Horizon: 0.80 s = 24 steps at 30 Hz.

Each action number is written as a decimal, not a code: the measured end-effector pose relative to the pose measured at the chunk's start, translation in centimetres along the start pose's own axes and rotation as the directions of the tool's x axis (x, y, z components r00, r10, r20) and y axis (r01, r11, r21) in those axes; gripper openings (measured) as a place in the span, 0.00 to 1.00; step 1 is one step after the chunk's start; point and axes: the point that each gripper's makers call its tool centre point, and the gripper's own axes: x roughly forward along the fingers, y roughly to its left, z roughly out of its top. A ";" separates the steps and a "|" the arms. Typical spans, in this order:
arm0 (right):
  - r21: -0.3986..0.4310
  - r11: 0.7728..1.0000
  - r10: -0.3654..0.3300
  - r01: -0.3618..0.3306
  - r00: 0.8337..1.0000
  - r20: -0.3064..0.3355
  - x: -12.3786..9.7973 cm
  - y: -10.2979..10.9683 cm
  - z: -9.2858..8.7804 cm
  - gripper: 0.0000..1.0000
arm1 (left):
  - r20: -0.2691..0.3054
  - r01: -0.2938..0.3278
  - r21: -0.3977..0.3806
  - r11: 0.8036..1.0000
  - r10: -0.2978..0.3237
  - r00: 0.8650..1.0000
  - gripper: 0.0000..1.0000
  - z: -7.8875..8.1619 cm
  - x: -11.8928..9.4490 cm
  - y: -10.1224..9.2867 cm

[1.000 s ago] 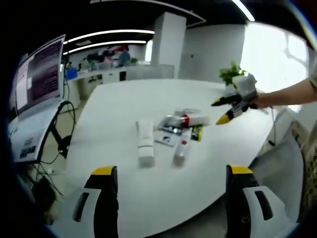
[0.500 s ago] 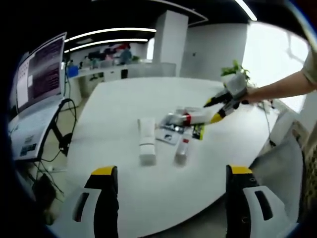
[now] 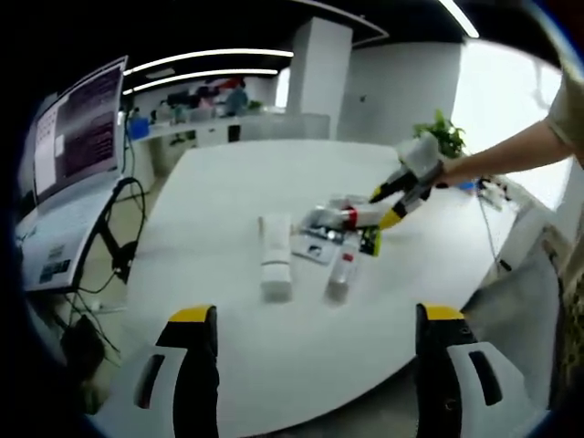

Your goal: Arrange the skincare products in the storage area until every visible bottle or jar stands upright without overlapping.

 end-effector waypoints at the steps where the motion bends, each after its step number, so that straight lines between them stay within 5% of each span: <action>1: -0.010 1.000 0.010 -0.010 1.000 -0.005 0.2 -0.1 0.1 0.43 | -0.001 -0.001 -0.001 1.000 0.001 1.000 0.87 0.0 0.0 0.0; 13: -0.166 0.976 0.124 -0.139 0.987 -0.099 2.2 0.0 1.3 0.35 | -0.019 -0.007 -0.004 1.000 0.007 1.000 0.86 -0.5 0.3 0.4; 24: -0.183 0.944 0.243 -0.276 0.953 -0.181 2.6 0.6 0.7 0.31 | -0.024 -0.012 -0.012 1.000 0.012 1.000 0.86 -0.6 0.3 0.6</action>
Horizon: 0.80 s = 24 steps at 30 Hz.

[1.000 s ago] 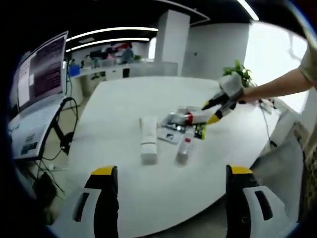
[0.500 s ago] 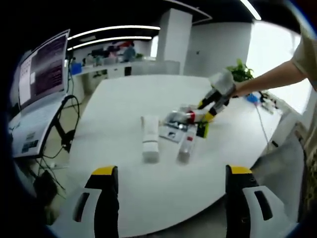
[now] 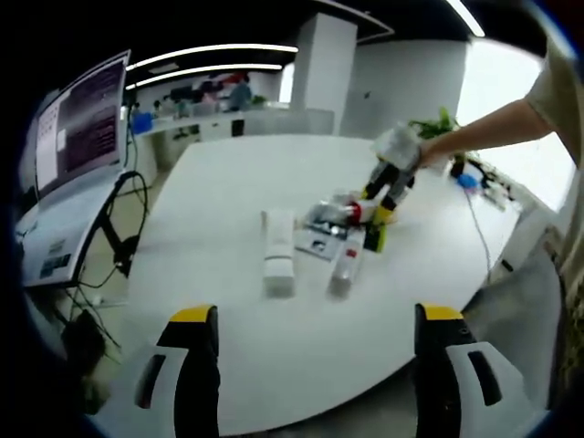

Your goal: Arrange the skincare products in the storage area until every visible bottle or jar stands upright without overlapping.

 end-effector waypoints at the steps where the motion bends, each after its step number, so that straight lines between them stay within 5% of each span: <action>1: 0.001 1.000 0.003 -0.003 1.000 -0.007 0.1 0.0 0.0 0.31 | 0.000 -0.001 0.000 1.000 0.001 1.000 0.86 0.0 0.0 0.0; 8: 0.011 0.999 0.046 -0.046 0.998 -0.046 0.2 0.1 -0.3 0.31 | -0.007 0.000 0.002 1.000 0.000 1.000 0.86 -0.1 0.1 0.0; 24: -0.008 1.000 0.003 -0.003 1.000 0.012 -0.1 0.4 0.0 0.28 | -0.003 0.001 0.007 1.000 -0.001 1.000 0.87 0.0 0.1 -0.1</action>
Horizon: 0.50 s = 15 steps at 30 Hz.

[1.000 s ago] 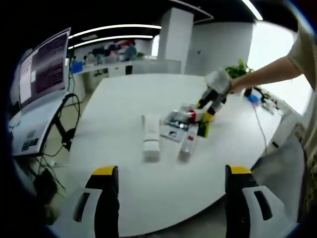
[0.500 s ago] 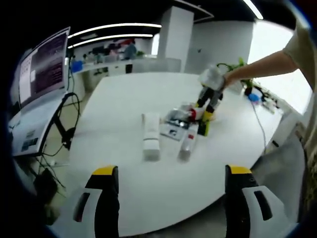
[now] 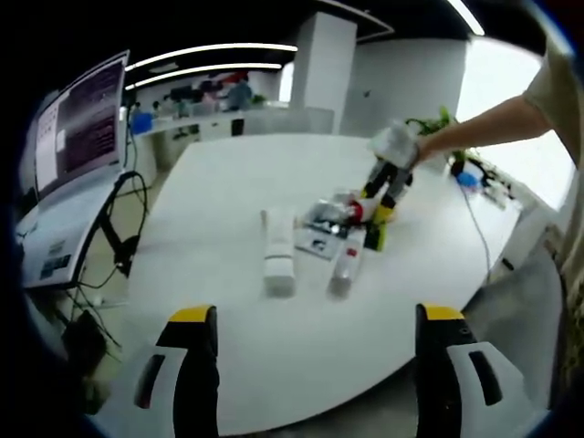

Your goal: Arrange the skincare products in the storage area until every visible bottle or jar stands upright without overlapping.

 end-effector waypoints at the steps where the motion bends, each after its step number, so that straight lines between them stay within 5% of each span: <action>1: 0.005 1.000 -0.011 0.011 1.000 0.003 -0.1 0.0 0.0 0.28 | 0.001 0.000 0.001 1.000 0.000 1.000 0.87 0.0 0.0 0.0; 15: 0.150 0.986 -0.094 0.071 0.984 0.154 -2.8 1.3 2.0 0.28 | 0.014 0.019 0.020 1.000 -0.019 1.000 0.87 0.4 -0.1 -0.6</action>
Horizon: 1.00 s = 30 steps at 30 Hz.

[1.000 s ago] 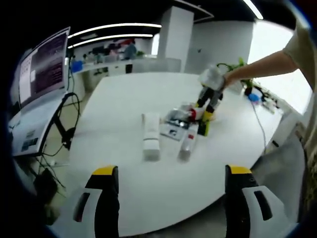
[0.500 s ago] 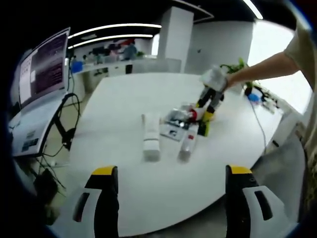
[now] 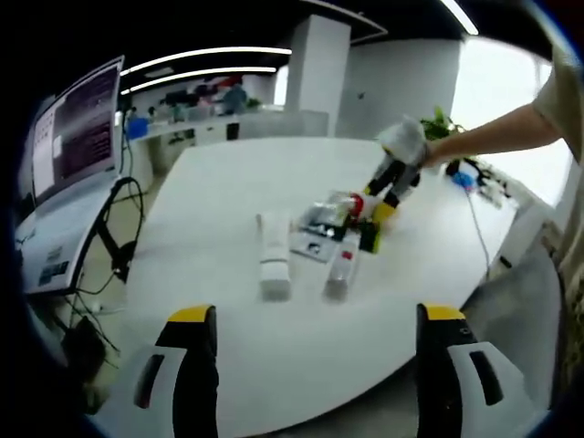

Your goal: Arrange the skincare products in the storage area until every visible bottle or jar stands upright without overlapping.

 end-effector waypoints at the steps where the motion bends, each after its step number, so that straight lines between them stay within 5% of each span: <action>1: 0.007 1.000 -0.004 0.004 1.000 0.009 -0.2 0.1 0.1 0.28 | 0.001 0.001 0.003 1.000 -0.001 1.000 0.87 0.0 0.0 0.0; 6: 0.041 0.999 -0.029 0.027 0.998 0.049 -1.5 0.4 0.8 0.28 | 0.006 0.002 0.013 1.000 -0.002 1.000 0.87 0.1 0.0 -0.1; 8: 0.113 0.994 -0.012 0.000 0.994 0.107 -2.0 0.8 1.5 0.28 | 0.010 0.003 0.018 1.000 -0.003 1.000 0.87 0.1 -0.1 -0.1; 15: 0.228 0.972 -0.010 -0.059 0.956 0.292 -4.3 3.0 4.5 0.28 | 0.023 0.024 0.033 0.999 -0.025 0.999 0.90 0.5 -0.3 -0.8; 22: 0.340 0.932 -0.039 -0.124 0.900 0.434 -6.3 5.9 6.5 0.28 | 0.028 0.108 -0.081 0.991 -0.106 0.994 0.96 0.9 -0.6 -1.3; 26: 0.405 0.898 -0.063 -0.172 0.861 0.505 -7.0 7.3 7.2 0.28 | -0.029 0.099 0.007 0.995 -0.099 0.995 0.96 0.4 -1.2 -1.1; 30: 0.465 0.854 -0.089 -0.233 0.816 0.572 -7.5 8.6 7.9 0.28 | -0.012 0.137 0.016 0.990 -0.137 0.991 0.97 1.7 -1.7 -2.2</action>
